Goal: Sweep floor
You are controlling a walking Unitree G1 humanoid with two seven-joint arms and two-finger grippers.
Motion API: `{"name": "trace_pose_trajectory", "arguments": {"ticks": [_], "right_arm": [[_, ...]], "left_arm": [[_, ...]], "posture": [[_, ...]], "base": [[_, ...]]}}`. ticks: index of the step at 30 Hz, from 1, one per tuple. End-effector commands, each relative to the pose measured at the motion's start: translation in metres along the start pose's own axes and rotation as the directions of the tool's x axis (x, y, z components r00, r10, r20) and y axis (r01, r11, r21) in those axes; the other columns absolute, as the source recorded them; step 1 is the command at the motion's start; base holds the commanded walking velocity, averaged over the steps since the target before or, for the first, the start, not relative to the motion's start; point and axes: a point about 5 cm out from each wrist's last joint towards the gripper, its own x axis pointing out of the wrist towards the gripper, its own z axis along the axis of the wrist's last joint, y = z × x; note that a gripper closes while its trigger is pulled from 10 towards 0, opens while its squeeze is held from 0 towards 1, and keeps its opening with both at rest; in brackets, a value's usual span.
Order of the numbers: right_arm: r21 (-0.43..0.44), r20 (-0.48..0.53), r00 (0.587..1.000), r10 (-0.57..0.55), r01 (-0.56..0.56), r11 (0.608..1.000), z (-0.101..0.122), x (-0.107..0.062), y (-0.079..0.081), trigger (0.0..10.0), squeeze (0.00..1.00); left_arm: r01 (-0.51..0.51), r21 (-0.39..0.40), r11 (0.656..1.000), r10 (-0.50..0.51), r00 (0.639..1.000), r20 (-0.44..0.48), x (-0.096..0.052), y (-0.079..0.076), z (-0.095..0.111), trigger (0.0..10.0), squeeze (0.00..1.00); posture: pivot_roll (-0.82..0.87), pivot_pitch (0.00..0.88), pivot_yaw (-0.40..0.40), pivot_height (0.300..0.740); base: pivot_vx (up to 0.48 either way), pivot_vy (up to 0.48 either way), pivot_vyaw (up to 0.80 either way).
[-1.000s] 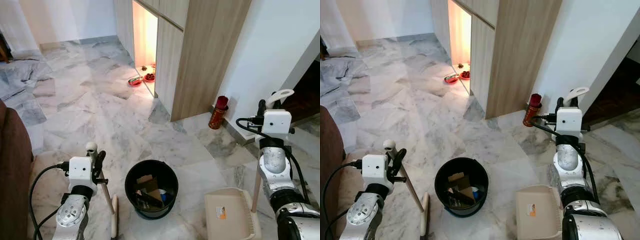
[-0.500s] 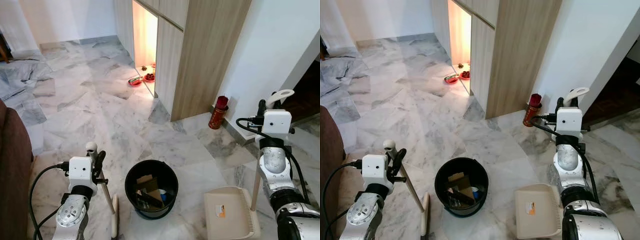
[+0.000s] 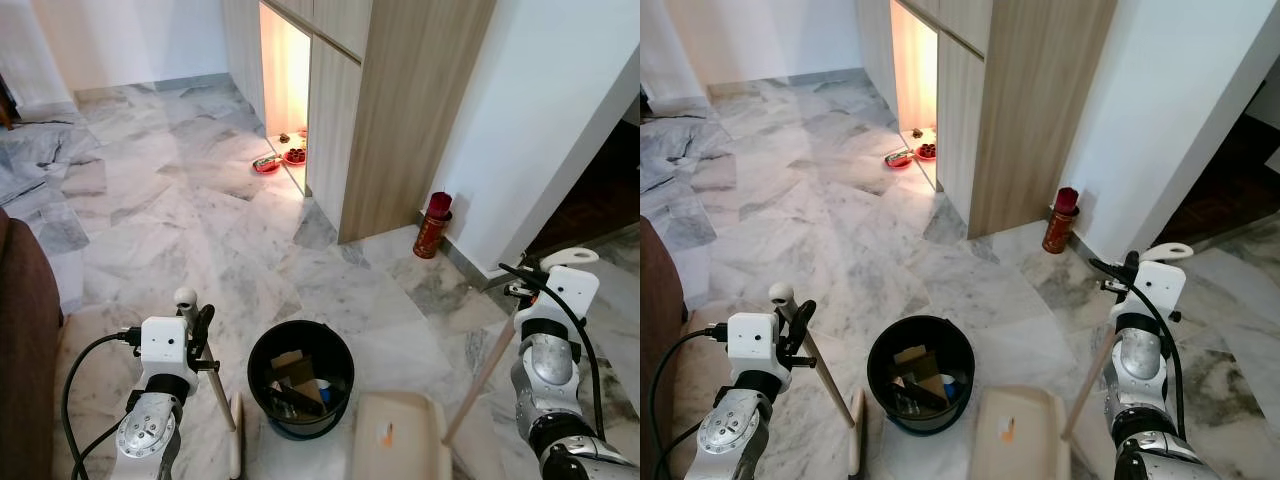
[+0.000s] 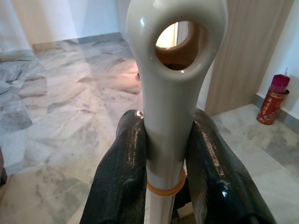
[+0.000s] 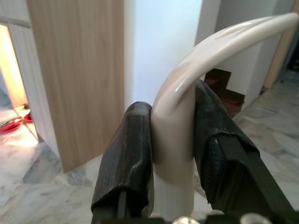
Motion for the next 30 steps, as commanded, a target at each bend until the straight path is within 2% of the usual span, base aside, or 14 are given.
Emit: {"name": "trace_pose_trajectory", "arguments": {"ticks": [1,9,20,22,24,30], "right_arm": [[0.008,0.046,0.999,-0.012,0.012,1.000,0.012,0.008,-0.005,10.0,0.00],[0.001,0.035,0.999,0.027,-0.027,1.000,0.008,0.004,-0.003,10.0,0.00],[0.046,-0.030,0.994,0.109,-0.108,0.993,-0.007,-0.005,0.009,10.0,0.00],[0.059,-0.037,0.992,0.122,-0.120,0.991,-0.008,-0.006,0.011,10.0,0.00],[0.071,-0.047,0.988,0.149,-0.146,0.987,-0.010,-0.007,0.014,10.0,0.00],[0.062,-0.044,0.991,0.125,-0.122,0.991,-0.011,-0.008,0.008,10.0,0.00]], "left_arm": [[-0.005,-0.007,1.000,0.005,1.000,0.027,0.001,0.002,0.006,10.0,0.00],[0.003,-0.009,1.000,-0.003,1.000,0.016,-0.002,0.001,0.004,10.0,0.00],[0.003,-0.018,1.000,-0.004,1.000,-0.013,-0.003,-0.003,-0.002,10.0,0.00],[-0.016,-0.010,1.000,0.015,0.999,-0.035,-0.002,-0.001,-0.005,10.0,0.00],[-0.091,-0.042,0.995,0.089,0.995,-0.055,0.006,0.010,-0.010,10.0,0.00],[-0.092,-0.034,0.995,0.090,0.994,-0.062,0.007,0.012,-0.011,10.0,0.00]], "posture": [[0.10,0.000,-0.069,0.740],[0.10,0.000,-0.069,0.740],[0.09,0.000,-0.065,0.740],[0.09,0.000,-0.065,0.740],[0.09,0.000,-0.062,0.740],[0.08,0.000,-0.061,0.740]], "base": [[0.000,0.000,0.00],[0.000,0.000,0.00],[0.000,0.000,0.00],[0.000,0.000,0.00],[0.000,0.000,0.00],[0.000,0.000,0.00]]}}
